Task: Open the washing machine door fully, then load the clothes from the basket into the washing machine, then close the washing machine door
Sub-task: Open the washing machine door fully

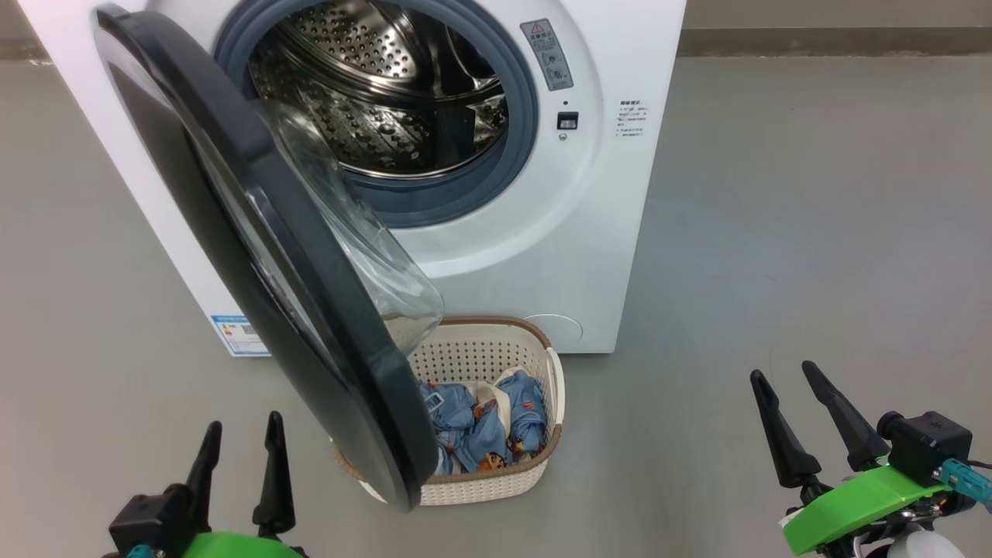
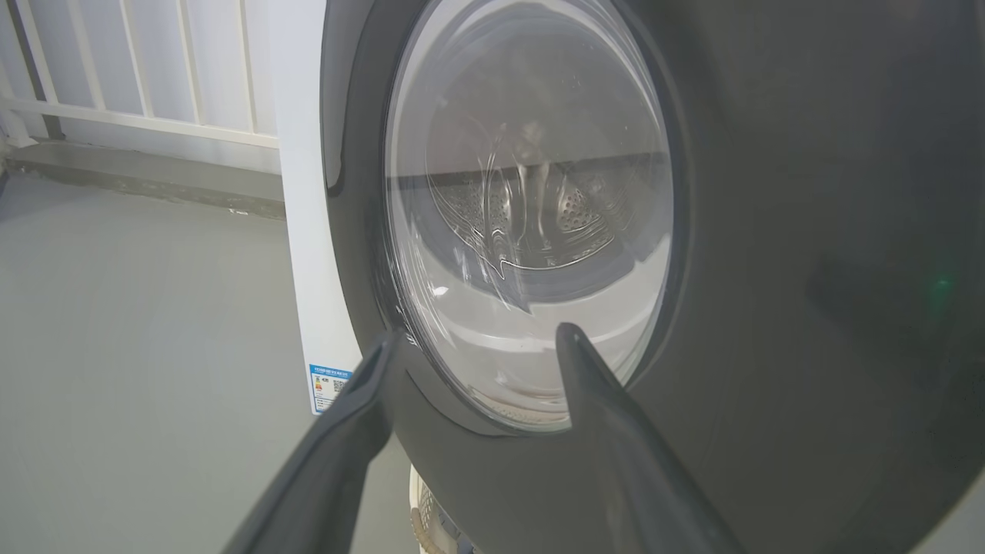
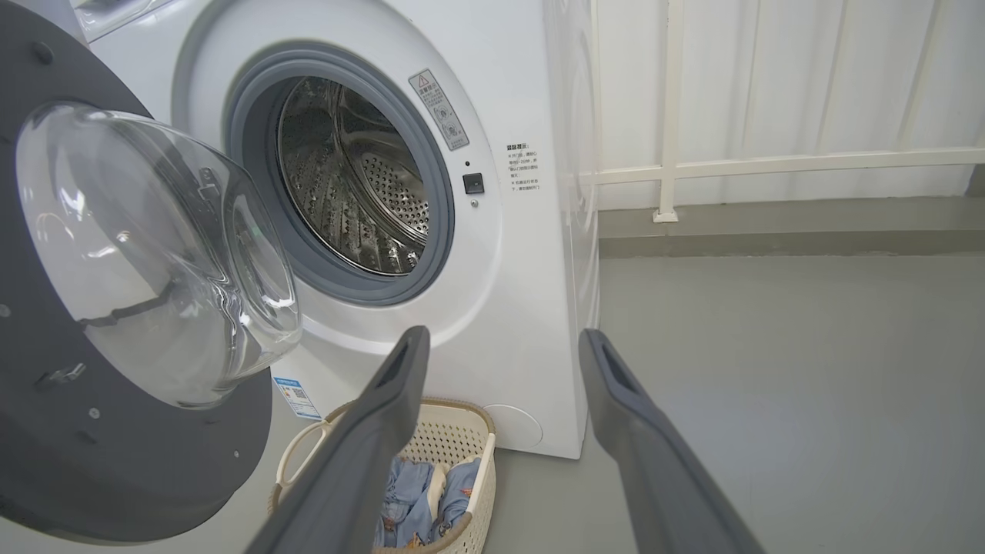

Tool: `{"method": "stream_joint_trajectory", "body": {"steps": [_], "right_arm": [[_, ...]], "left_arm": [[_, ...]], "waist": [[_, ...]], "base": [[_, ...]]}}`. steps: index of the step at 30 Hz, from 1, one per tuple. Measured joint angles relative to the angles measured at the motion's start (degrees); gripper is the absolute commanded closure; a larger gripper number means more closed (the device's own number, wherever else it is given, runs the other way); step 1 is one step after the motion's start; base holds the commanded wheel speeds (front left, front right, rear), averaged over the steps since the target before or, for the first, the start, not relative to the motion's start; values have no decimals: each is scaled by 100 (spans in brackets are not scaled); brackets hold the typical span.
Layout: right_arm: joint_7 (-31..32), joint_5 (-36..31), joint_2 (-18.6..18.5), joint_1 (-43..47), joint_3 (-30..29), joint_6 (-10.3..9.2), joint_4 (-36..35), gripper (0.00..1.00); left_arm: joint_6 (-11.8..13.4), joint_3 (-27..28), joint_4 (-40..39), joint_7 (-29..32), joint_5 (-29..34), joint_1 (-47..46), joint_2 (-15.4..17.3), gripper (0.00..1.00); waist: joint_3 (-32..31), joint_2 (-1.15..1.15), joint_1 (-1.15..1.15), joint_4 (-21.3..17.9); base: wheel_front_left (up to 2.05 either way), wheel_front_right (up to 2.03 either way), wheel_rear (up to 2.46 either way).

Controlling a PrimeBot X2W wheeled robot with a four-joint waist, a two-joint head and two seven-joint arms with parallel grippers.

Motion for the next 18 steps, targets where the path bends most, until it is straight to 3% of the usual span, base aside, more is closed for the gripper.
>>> {"method": "stream_joint_trajectory", "body": {"steps": [17,18], "right_arm": [[0,1,18,-1,57,0,-8,0],[0,1,18,-1,58,0,-7,0]], "left_arm": [[-10,1,14,0,1,-1,0,0],[-11,1,20,0,1,-1,0,22]], "waist": [[-17,0,0,-46],[-19,0,0,-47]], "base": [[0,0,0],[0,0,0]]}}
